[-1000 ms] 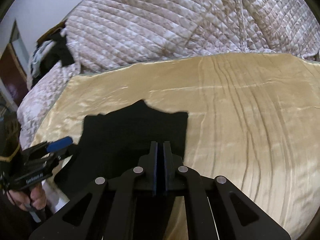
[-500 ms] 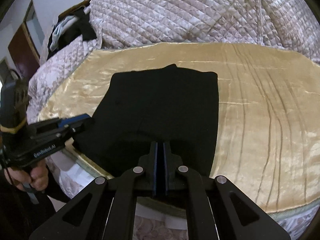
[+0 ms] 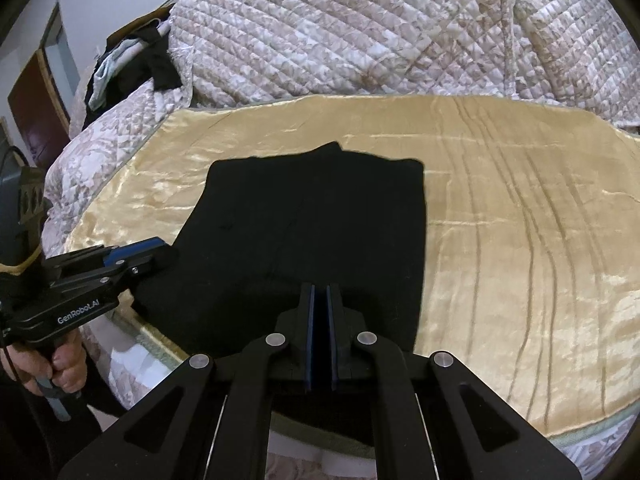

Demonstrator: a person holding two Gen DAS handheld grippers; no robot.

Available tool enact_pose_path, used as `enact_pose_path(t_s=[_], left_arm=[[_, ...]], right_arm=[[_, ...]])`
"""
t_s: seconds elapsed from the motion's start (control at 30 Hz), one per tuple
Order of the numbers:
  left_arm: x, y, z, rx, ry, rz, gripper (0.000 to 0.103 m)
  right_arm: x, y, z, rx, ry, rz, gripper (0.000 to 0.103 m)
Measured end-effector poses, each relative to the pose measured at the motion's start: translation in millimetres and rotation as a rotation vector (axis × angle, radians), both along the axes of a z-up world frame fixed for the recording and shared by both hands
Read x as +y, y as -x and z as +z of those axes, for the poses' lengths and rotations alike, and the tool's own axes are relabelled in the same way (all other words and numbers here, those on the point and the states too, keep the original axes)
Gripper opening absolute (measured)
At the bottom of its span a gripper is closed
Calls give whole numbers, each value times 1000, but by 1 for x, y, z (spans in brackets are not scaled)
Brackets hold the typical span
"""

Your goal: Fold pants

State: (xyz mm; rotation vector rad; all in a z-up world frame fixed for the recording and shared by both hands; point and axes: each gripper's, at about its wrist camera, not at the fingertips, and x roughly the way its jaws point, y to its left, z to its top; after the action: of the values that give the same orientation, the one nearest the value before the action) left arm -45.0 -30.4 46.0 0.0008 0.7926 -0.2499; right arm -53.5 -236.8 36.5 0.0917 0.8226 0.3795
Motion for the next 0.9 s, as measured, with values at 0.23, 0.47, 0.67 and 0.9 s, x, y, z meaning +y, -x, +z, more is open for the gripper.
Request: enact_pose_path(t_s=[0.23,0.47,0.67,0.9], left_arm=[[15,-12,-9,43,-14,66,23],[40,-18,0,67,184,77,43],[28,-32,-16,156,267,17,54],[22,-45,-23,167,330,7,58]], right_arm=[[-11,-8,-2,21,-7,-60,14],[-41,-12,2,41,-112,-147,45],[-52,-25,-15,151,-276,-141,45],[-54,-45,-26,189,-369,-138,47]])
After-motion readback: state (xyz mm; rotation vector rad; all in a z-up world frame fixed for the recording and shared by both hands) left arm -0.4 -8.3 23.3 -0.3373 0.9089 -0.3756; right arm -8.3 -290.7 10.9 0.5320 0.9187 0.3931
